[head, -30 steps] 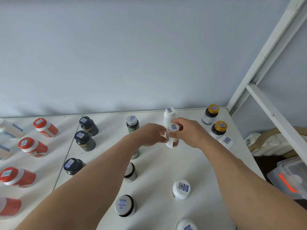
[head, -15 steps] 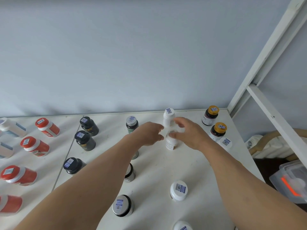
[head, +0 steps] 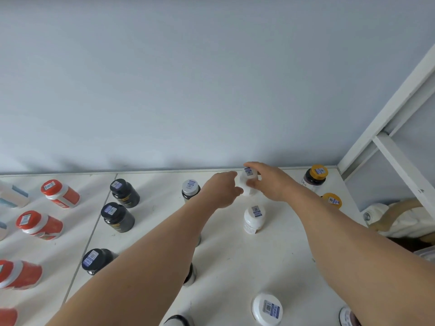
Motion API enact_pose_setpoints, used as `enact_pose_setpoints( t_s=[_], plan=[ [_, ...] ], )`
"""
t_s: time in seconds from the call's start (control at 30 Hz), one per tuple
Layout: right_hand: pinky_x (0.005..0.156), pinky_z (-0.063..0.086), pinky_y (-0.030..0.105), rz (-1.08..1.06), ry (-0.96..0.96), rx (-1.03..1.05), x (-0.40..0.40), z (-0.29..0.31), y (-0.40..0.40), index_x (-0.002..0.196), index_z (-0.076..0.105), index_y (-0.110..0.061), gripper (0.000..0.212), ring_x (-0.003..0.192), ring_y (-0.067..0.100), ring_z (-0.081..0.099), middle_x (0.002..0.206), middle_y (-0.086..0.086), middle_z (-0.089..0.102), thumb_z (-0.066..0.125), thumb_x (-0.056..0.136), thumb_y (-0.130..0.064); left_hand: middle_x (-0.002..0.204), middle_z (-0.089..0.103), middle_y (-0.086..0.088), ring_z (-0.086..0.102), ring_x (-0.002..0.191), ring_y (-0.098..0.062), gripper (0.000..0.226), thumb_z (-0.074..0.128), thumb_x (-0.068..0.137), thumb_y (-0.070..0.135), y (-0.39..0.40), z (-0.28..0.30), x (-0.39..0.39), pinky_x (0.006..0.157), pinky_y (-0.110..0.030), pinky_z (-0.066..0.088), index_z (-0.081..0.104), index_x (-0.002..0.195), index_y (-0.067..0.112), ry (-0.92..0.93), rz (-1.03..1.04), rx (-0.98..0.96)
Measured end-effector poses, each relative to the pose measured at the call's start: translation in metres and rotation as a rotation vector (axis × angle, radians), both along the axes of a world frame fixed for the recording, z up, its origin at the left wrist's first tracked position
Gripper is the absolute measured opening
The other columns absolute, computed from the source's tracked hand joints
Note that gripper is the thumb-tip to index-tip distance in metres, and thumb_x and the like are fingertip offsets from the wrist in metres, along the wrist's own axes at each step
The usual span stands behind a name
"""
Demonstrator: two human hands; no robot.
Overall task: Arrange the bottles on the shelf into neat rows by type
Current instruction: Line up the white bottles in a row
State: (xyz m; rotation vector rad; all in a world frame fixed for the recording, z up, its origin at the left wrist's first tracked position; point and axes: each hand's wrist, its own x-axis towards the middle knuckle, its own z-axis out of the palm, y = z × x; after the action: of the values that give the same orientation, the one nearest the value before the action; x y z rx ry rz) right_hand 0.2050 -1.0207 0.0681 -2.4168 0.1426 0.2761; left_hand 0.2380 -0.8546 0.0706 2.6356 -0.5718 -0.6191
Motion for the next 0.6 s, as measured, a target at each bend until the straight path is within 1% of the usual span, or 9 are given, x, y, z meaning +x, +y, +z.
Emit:
enact_pose_setpoints(
  t_s=[0.1,0.17,0.2,0.27,0.3,0.37,0.5,0.57,0.6],
  plan=[
    [0.082,0.045,0.031,-0.029,-0.026,0.005,0.0,0.004,0.005,0.126,0.053,-0.027,0.039,0.1,0.019,0.056,0.115,-0.003,0.06,0.064,0.089,-0.031,0.148,0.044,-0.002,0.039,0.136,-0.02,0.062,0.053,0.096,0.036,0.0,-0.006,0.006,0.106,-0.032,0.035,0.031,0.15,0.016,0.058,0.013,-0.043],
    [0.078,0.045,0.031,-0.028,-0.057,-0.006,0.001,0.008,0.006,0.12,0.056,-0.025,0.035,0.093,0.019,0.057,0.106,-0.003,0.062,0.067,0.087,-0.032,0.144,0.048,-0.002,0.045,0.132,-0.021,0.058,0.056,0.094,0.037,0.001,-0.007,0.01,0.105,-0.032,0.037,0.039,0.146,0.017,0.068,0.018,-0.07],
    [0.076,0.044,0.03,-0.035,-0.071,0.004,0.0,0.01,0.006,0.117,0.057,-0.025,0.034,0.09,0.018,0.057,0.102,-0.004,0.062,0.068,0.086,-0.033,0.138,0.054,-0.001,0.05,0.126,-0.021,0.053,0.058,0.093,0.036,0.001,-0.008,0.012,0.102,-0.033,0.041,0.047,0.141,0.019,0.07,0.017,-0.088],
    [0.072,0.043,0.028,-0.051,-0.077,0.037,0.0,0.018,0.006,0.114,0.059,-0.026,0.033,0.086,0.017,0.057,0.094,-0.007,0.06,0.07,0.084,-0.034,0.119,0.065,0.0,0.059,0.111,-0.022,0.036,0.061,0.09,0.034,0.003,-0.005,0.013,0.093,-0.037,0.048,0.061,0.124,0.021,0.07,0.007,-0.135],
    [0.071,0.043,0.027,-0.054,-0.076,0.048,0.001,0.022,0.005,0.112,0.059,-0.026,0.033,0.086,0.017,0.058,0.093,-0.007,0.06,0.071,0.083,-0.034,0.112,0.068,0.0,0.061,0.105,-0.022,0.031,0.062,0.089,0.033,0.004,-0.002,0.012,0.089,-0.039,0.05,0.064,0.117,0.021,0.085,0.011,-0.171],
    [0.069,0.044,0.027,-0.056,-0.075,0.059,0.002,0.031,0.005,0.11,0.061,-0.026,0.032,0.083,0.017,0.059,0.095,-0.005,0.063,0.071,0.082,-0.036,0.106,0.071,0.001,0.064,0.1,-0.021,0.026,0.063,0.088,0.032,0.007,0.003,0.012,0.088,-0.04,0.051,0.067,0.112,0.023,0.126,0.026,-0.243],
    [0.063,0.048,0.03,-0.053,-0.08,0.042,0.001,0.047,0.004,0.11,0.061,-0.026,0.032,0.079,0.014,0.059,0.099,-0.004,0.063,0.069,0.082,-0.041,0.106,0.071,0.01,0.063,0.101,-0.014,0.024,0.063,0.089,0.033,0.011,0.015,0.014,0.089,-0.032,0.049,0.067,0.113,0.033,0.172,-0.003,-0.299],
    [0.056,0.044,0.027,-0.066,-0.08,0.035,0.0,0.054,0.004,0.11,0.061,-0.027,0.032,0.073,0.011,0.056,0.098,-0.006,0.061,0.067,0.083,-0.042,0.104,0.071,0.009,0.065,0.1,-0.016,0.021,0.064,0.089,0.032,0.012,0.019,0.016,0.092,-0.033,0.05,0.068,0.109,0.036,0.227,0.012,-0.346],
    [0.056,0.043,0.026,-0.079,-0.08,0.034,0.0,0.057,0.004,0.109,0.062,-0.028,0.031,0.073,0.011,0.056,0.097,-0.006,0.06,0.067,0.083,-0.043,0.105,0.072,0.008,0.066,0.101,-0.017,0.018,0.065,0.089,0.031,0.012,0.021,0.016,0.095,-0.034,0.05,0.068,0.106,0.038,0.262,0.02,-0.366]
  ],
)
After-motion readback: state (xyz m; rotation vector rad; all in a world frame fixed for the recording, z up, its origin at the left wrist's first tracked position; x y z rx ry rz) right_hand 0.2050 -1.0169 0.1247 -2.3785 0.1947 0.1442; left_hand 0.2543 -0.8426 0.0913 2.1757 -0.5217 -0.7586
